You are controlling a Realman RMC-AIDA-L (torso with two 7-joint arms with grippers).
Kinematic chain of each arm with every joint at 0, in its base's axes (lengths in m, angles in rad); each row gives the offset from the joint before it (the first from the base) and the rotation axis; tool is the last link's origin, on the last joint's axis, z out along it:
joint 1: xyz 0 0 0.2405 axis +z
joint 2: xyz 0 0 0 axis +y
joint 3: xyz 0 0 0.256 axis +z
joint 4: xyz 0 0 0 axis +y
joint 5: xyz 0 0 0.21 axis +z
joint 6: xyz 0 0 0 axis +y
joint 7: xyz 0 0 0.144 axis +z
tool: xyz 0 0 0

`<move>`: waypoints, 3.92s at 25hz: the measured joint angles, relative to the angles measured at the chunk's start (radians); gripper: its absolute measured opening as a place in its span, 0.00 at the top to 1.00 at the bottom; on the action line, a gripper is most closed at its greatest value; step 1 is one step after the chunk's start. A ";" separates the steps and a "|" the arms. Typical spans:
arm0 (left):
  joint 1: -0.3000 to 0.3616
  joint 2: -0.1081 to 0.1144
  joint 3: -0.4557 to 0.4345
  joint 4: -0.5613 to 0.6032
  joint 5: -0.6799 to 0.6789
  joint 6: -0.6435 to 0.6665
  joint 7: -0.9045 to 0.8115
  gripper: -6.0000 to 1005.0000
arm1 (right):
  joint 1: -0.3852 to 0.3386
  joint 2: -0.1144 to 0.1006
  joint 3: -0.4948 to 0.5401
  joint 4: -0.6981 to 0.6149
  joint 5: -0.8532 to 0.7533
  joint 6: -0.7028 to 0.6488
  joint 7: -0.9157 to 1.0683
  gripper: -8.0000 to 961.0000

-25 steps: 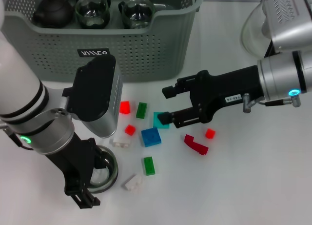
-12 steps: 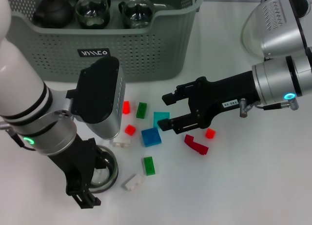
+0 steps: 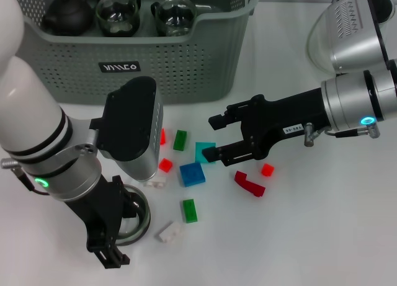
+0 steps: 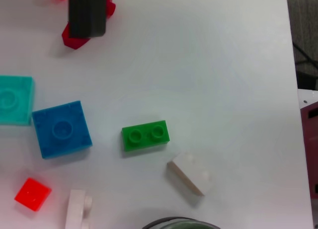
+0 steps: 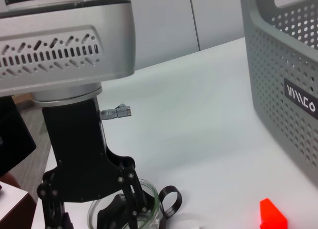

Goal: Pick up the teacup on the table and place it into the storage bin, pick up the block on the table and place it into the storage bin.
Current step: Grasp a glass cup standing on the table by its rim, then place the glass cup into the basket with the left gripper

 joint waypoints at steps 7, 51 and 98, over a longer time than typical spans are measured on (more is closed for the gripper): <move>0.004 0.000 0.012 -0.002 0.000 -0.001 -0.011 0.19 | 0.000 -0.002 0.000 0.001 -0.001 0.001 0.004 0.23; -0.037 0.006 -0.073 0.056 -0.019 0.028 -0.043 0.94 | 0.000 -0.019 0.021 -0.010 -0.001 0.000 0.002 0.24; -0.522 0.166 -0.607 -0.599 -0.066 -0.789 -0.246 0.95 | -0.011 -0.055 0.037 0.000 -0.001 -0.002 0.044 0.23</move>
